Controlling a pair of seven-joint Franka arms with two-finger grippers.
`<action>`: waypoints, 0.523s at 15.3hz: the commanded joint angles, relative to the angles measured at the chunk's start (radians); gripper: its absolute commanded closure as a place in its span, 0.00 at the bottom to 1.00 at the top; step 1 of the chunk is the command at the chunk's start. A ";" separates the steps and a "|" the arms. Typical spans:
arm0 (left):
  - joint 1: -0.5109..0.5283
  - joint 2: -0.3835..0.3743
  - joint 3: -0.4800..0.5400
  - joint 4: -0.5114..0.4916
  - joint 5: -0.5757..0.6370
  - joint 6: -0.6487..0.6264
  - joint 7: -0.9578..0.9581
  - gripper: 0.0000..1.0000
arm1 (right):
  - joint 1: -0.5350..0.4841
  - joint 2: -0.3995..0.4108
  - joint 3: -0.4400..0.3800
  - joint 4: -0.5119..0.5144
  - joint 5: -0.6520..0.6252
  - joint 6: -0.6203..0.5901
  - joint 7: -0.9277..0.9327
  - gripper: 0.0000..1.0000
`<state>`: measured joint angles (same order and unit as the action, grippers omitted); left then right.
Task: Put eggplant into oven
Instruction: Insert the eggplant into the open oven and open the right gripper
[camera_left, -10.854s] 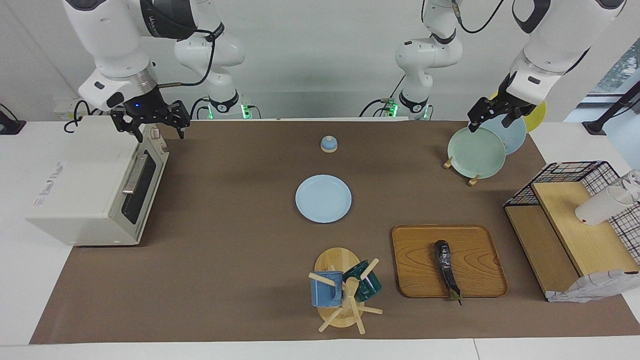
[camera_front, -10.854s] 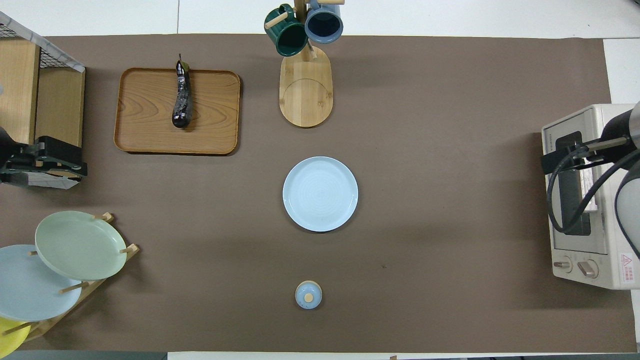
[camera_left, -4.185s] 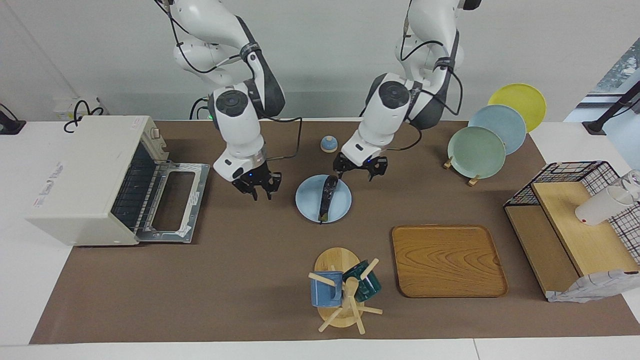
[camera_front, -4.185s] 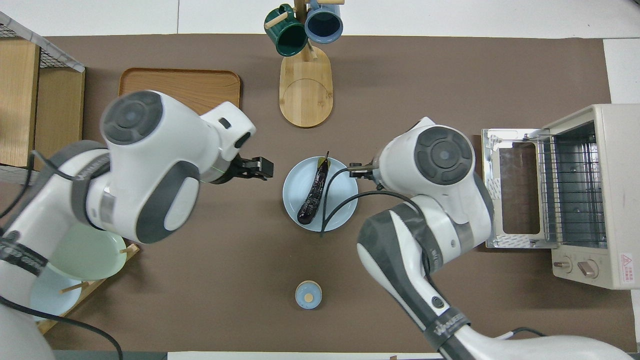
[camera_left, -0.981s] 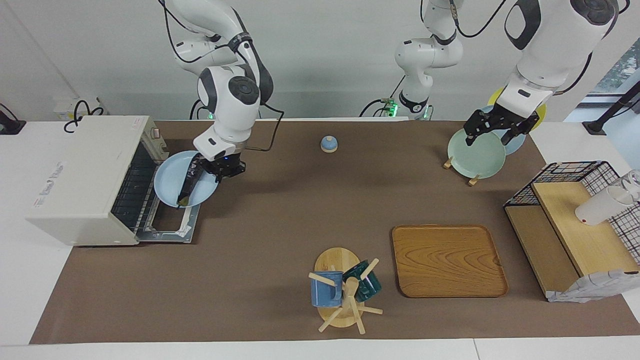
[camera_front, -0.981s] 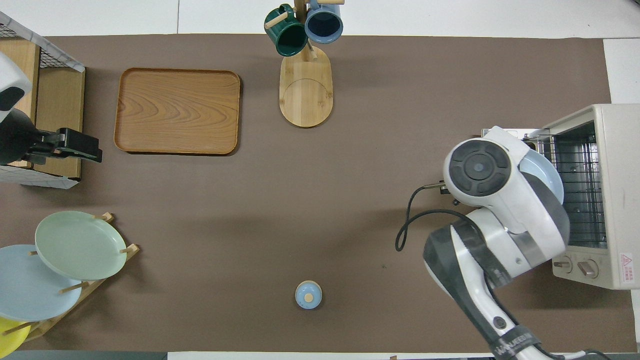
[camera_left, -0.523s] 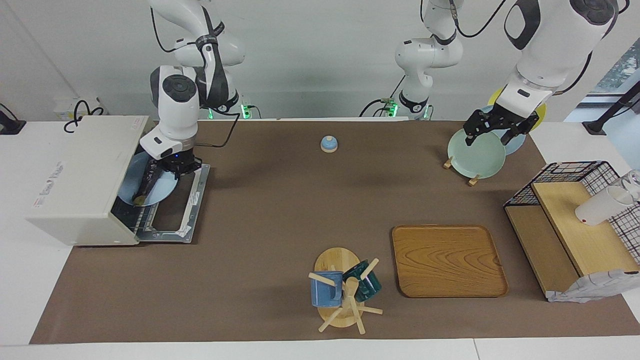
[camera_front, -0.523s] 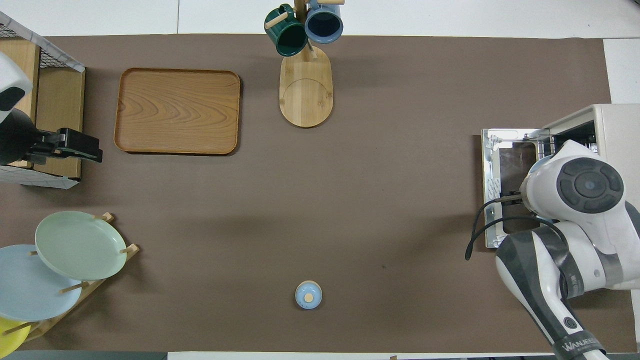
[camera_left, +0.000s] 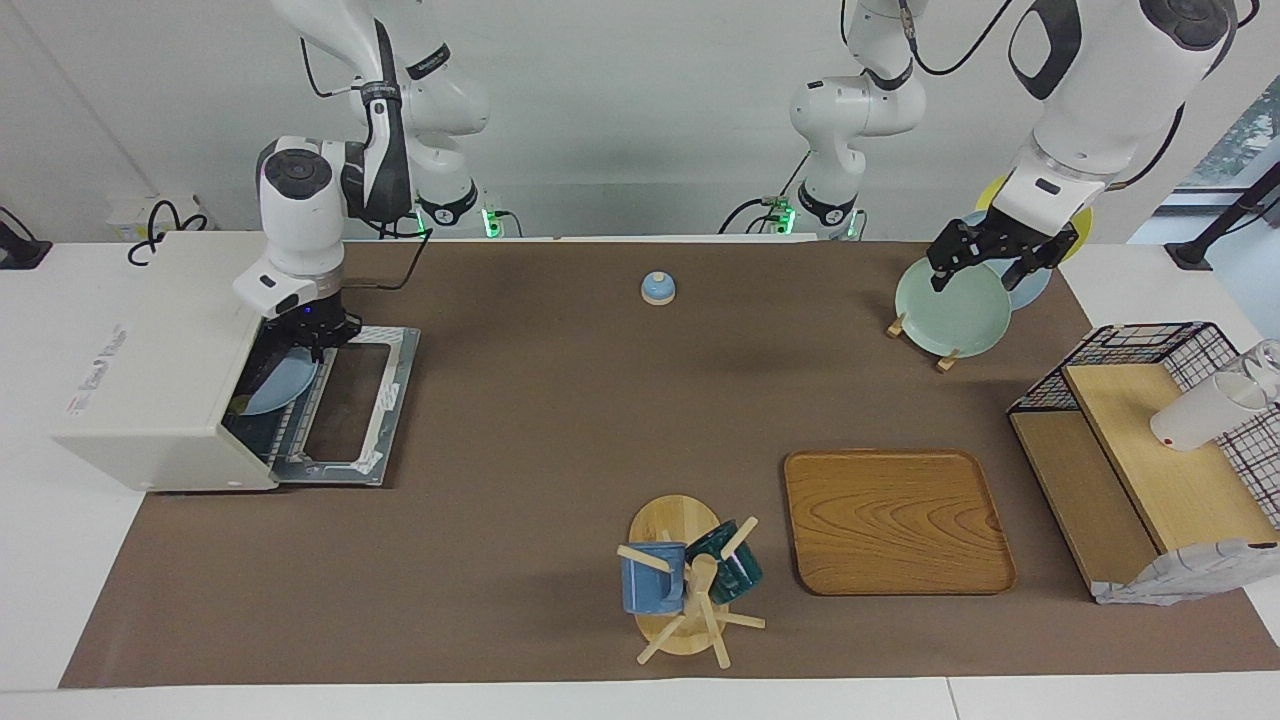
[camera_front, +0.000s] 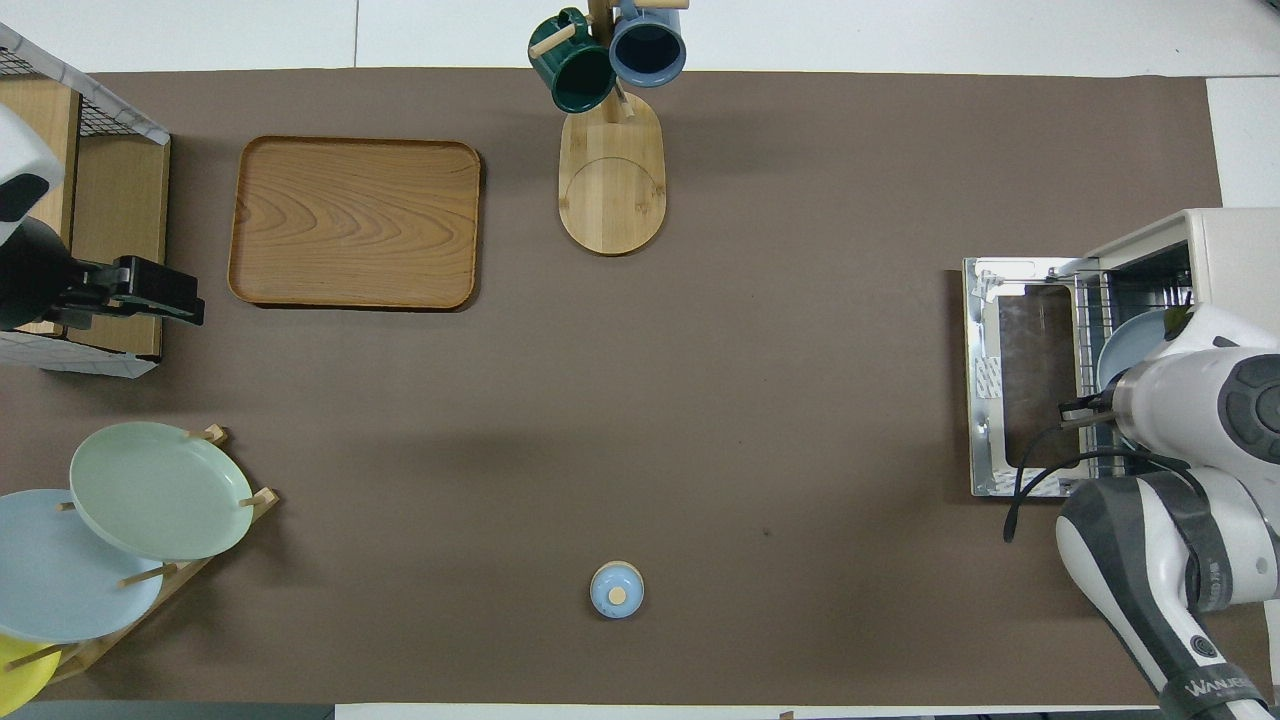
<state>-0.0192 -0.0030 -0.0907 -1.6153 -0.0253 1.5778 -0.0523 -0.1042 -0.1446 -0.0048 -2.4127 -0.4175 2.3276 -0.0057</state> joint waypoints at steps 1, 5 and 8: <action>0.007 -0.015 -0.004 -0.009 0.016 -0.005 -0.006 0.00 | -0.015 -0.013 0.011 -0.025 0.003 0.019 -0.011 1.00; 0.007 -0.015 -0.004 -0.009 0.016 -0.007 -0.006 0.00 | -0.008 0.020 0.011 -0.022 0.062 0.050 -0.013 1.00; 0.007 -0.015 -0.004 -0.009 0.016 -0.007 -0.006 0.00 | 0.003 0.028 0.011 -0.013 0.062 0.062 -0.016 0.97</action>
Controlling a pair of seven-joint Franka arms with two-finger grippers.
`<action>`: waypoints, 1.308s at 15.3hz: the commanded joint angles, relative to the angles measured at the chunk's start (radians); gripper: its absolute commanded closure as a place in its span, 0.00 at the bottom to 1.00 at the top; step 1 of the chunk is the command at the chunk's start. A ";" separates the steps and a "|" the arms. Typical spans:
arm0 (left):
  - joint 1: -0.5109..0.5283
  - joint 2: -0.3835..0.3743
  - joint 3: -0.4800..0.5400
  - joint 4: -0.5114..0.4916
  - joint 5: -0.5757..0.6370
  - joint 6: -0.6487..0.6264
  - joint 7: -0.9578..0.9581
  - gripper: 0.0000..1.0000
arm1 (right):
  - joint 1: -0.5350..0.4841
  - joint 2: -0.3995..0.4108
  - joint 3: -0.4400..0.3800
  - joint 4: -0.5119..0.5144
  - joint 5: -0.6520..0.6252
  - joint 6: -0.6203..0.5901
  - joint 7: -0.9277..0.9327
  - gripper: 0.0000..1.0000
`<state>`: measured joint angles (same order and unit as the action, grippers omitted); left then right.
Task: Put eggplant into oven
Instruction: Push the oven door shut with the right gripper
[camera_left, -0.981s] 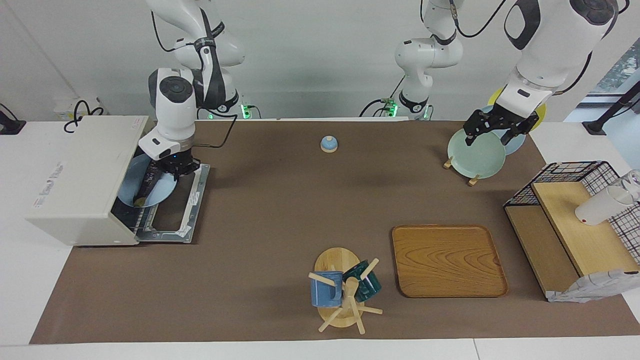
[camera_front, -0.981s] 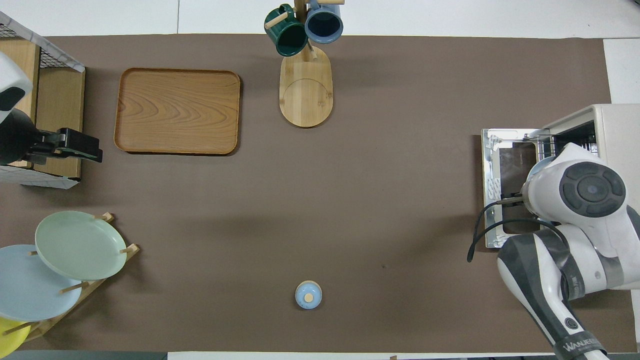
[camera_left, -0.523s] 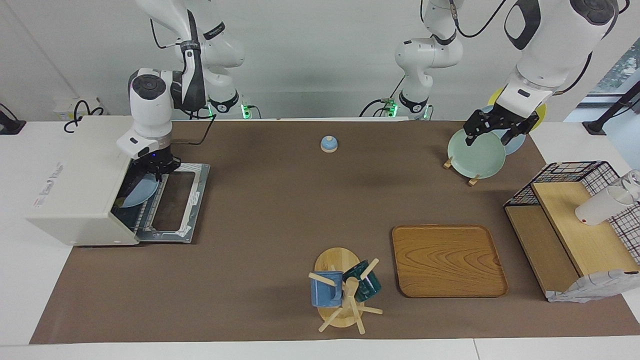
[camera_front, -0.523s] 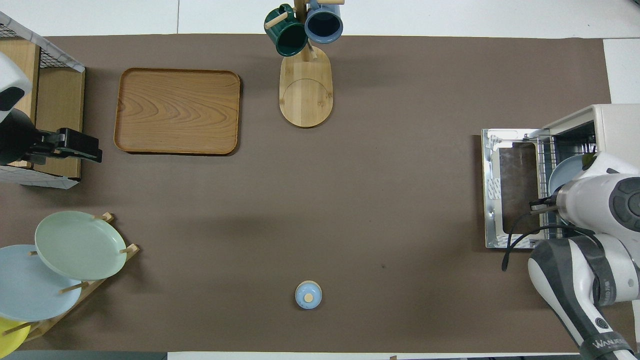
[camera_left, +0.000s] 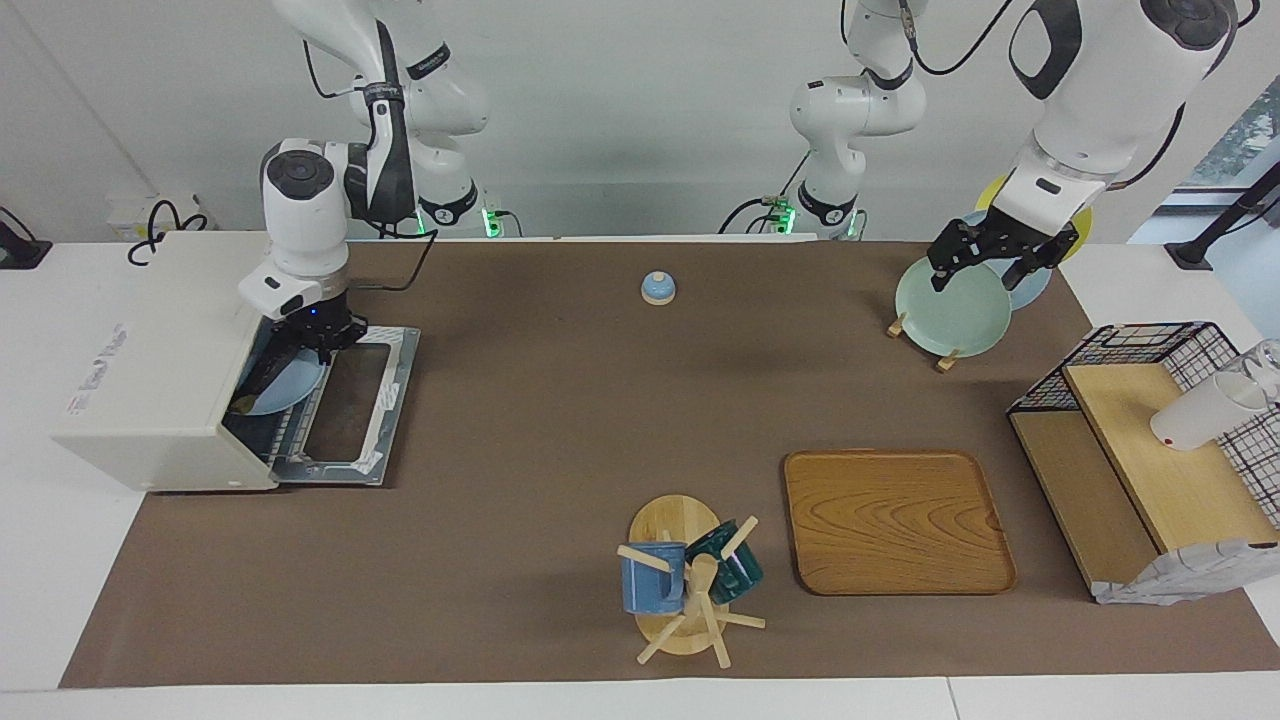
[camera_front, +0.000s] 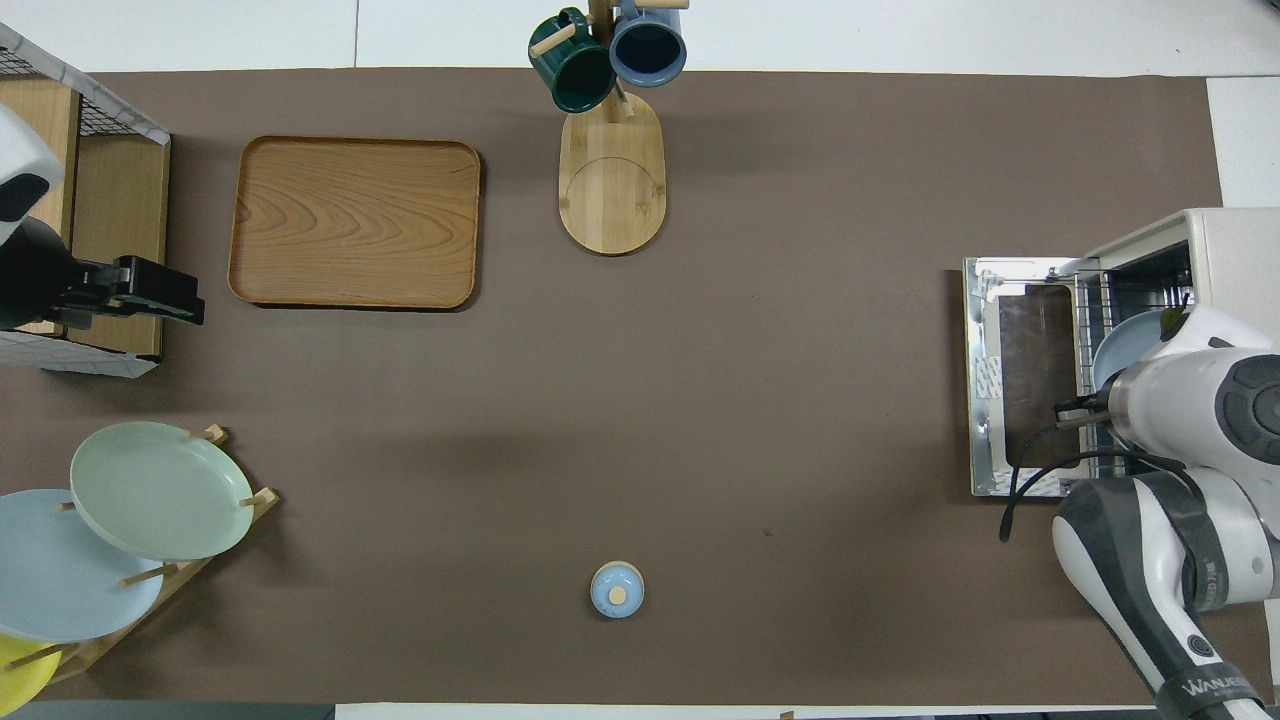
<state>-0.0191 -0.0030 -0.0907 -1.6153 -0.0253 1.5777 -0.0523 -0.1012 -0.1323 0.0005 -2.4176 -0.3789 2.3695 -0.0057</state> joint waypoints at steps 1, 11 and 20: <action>0.007 -0.015 -0.004 -0.009 0.016 -0.007 -0.006 0.00 | 0.003 0.017 0.006 -0.002 0.023 0.019 -0.017 0.92; 0.007 -0.015 -0.004 -0.009 0.016 -0.008 -0.006 0.00 | 0.099 0.060 0.012 0.169 0.150 -0.121 -0.034 0.80; 0.007 -0.015 -0.004 -0.009 0.016 -0.008 -0.006 0.00 | 0.193 0.184 0.010 0.137 0.189 0.057 0.139 1.00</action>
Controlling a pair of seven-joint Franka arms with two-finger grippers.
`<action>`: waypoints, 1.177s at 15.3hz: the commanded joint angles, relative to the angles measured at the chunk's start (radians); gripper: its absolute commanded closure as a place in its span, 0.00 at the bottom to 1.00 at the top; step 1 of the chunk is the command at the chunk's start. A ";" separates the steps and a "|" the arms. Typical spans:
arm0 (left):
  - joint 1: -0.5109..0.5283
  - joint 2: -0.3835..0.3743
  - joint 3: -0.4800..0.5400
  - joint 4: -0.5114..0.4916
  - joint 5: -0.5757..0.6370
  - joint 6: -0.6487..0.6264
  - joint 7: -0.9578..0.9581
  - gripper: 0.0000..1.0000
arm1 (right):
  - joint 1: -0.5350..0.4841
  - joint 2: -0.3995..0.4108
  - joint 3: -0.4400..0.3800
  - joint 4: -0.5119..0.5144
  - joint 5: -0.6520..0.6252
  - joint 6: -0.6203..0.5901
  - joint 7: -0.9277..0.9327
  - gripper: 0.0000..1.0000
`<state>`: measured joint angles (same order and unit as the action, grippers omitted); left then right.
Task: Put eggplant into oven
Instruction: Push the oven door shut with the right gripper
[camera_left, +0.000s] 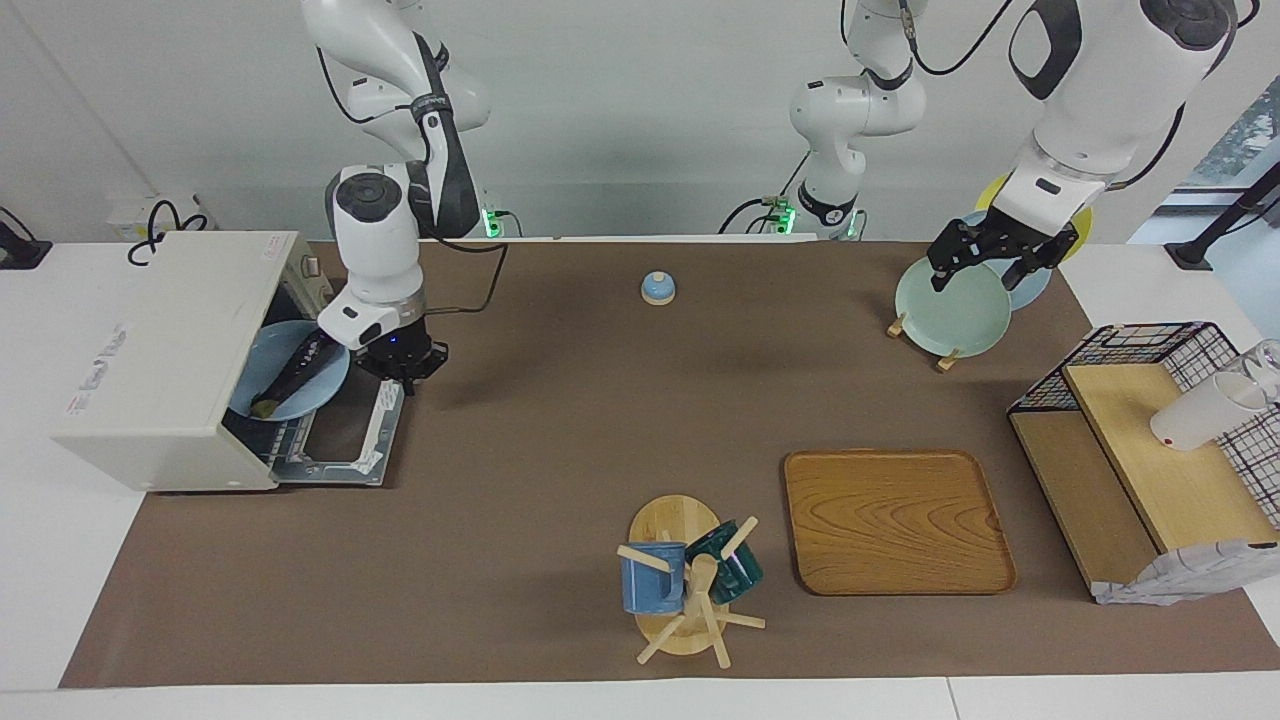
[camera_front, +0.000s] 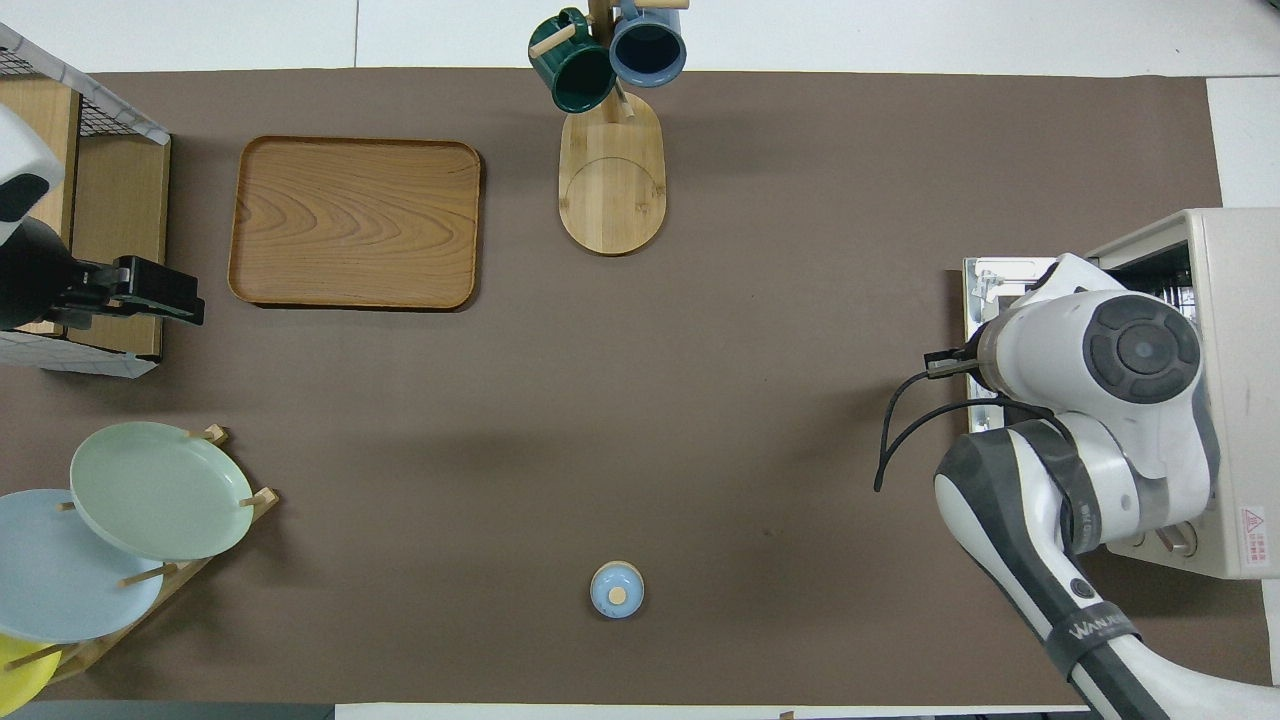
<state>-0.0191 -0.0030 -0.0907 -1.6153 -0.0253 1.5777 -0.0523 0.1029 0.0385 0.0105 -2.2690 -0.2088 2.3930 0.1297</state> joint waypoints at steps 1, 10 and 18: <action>0.007 -0.015 -0.004 -0.009 0.016 -0.008 -0.006 0.00 | -0.012 0.017 -0.001 -0.017 0.019 0.034 0.005 1.00; 0.007 -0.015 -0.004 -0.009 0.016 -0.007 -0.006 0.00 | -0.020 0.080 -0.006 -0.020 0.002 0.035 0.010 1.00; 0.007 -0.015 -0.004 -0.009 0.016 -0.008 -0.006 0.00 | -0.034 0.074 -0.007 -0.032 -0.087 0.021 0.010 1.00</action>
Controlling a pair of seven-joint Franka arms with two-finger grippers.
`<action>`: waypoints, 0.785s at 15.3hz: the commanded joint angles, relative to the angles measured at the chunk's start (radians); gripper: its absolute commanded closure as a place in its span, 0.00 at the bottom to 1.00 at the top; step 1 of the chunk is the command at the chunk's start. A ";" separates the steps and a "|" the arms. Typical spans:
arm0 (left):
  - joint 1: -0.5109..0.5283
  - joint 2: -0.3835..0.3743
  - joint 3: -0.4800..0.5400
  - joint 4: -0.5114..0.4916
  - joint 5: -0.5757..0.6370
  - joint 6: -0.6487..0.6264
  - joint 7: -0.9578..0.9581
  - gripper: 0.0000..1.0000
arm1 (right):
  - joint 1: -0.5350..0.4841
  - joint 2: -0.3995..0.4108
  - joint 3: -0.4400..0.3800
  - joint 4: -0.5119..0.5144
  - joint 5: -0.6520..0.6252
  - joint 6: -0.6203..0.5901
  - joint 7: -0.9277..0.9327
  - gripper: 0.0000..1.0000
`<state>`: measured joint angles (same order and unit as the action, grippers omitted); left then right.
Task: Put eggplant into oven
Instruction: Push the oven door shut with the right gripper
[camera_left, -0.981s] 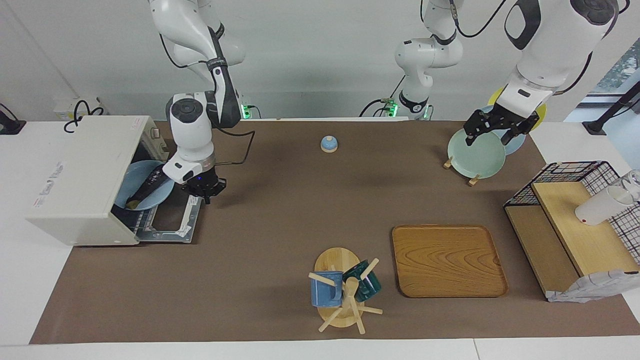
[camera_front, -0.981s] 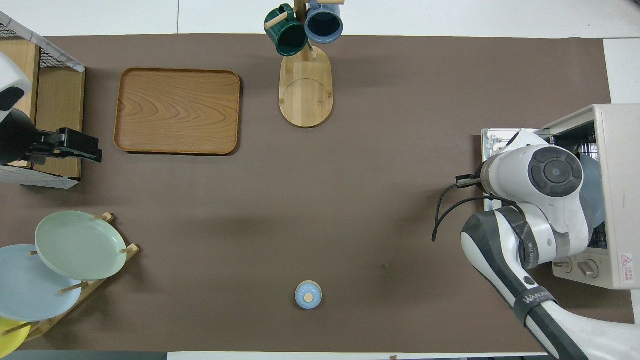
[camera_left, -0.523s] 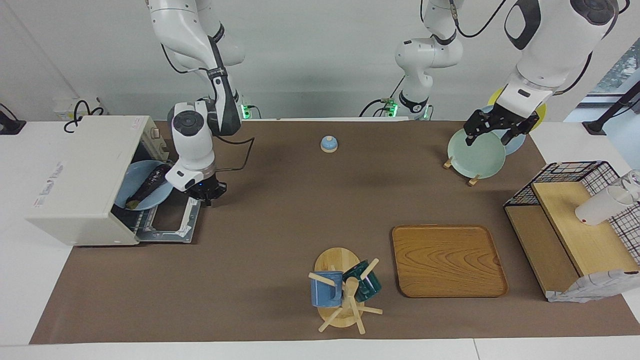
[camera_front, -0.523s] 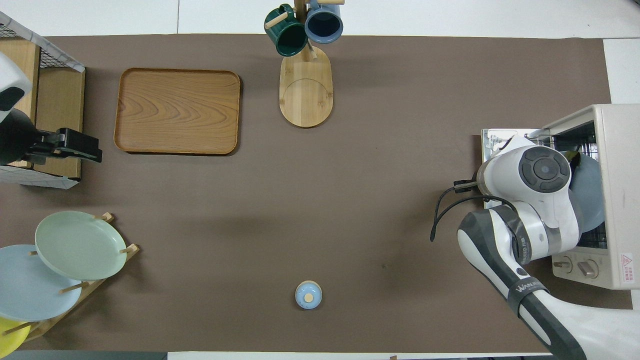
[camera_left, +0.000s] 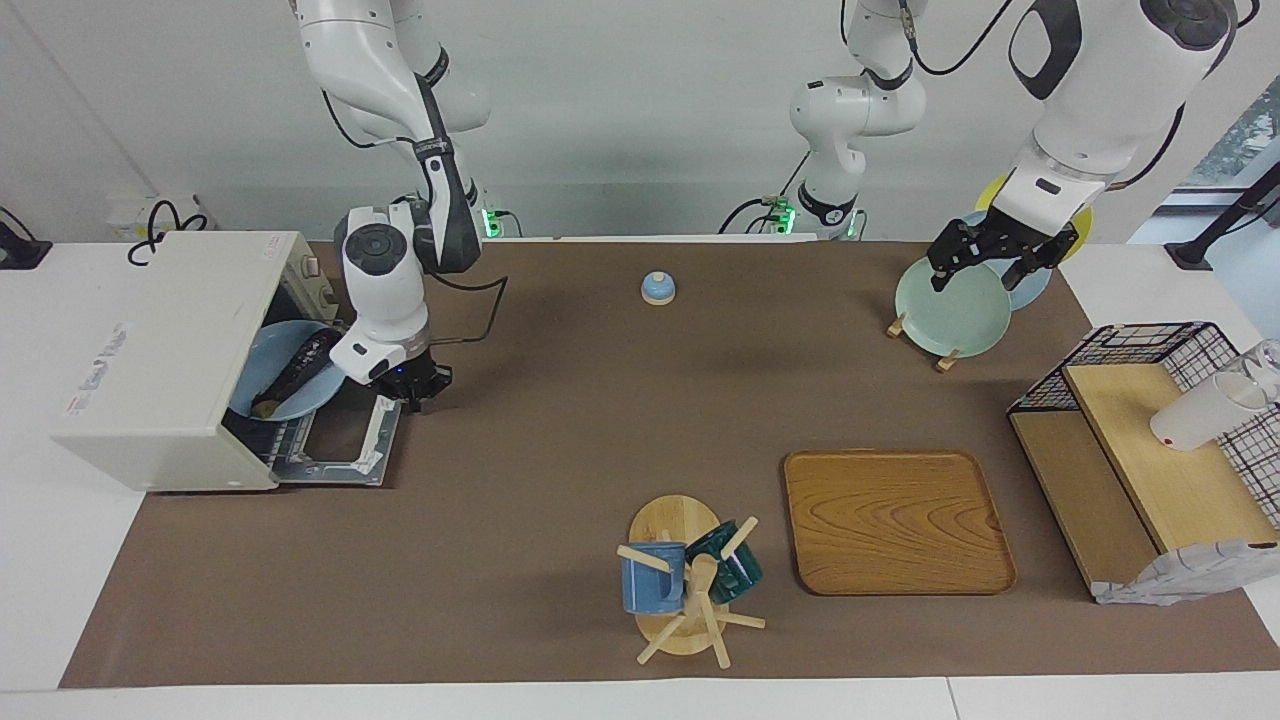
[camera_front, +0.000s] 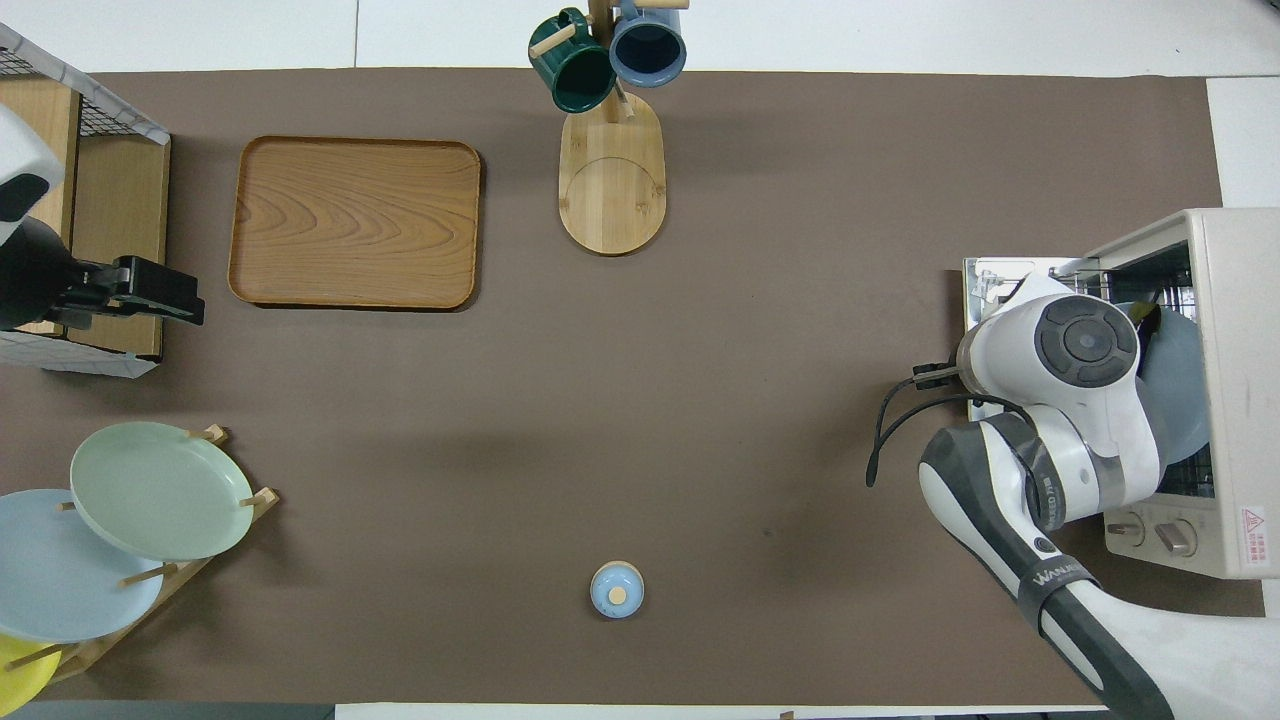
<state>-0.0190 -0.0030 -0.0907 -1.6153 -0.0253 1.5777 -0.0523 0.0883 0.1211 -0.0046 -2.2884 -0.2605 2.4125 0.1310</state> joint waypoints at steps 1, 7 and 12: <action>0.007 -0.015 -0.004 -0.009 0.016 -0.007 -0.006 0.00 | -0.021 -0.009 0.008 -0.013 -0.046 -0.001 0.009 1.00; 0.007 -0.015 -0.004 -0.009 0.016 -0.008 -0.006 0.00 | -0.021 -0.003 0.011 0.081 -0.207 -0.139 -0.001 1.00; 0.007 -0.015 -0.004 -0.009 0.016 -0.007 -0.006 0.00 | -0.044 -0.049 0.009 0.207 -0.195 -0.321 -0.160 1.00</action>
<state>-0.0190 -0.0030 -0.0907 -1.6153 -0.0253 1.5777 -0.0523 0.0989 0.0936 0.0302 -2.1399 -0.3991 2.1321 0.0683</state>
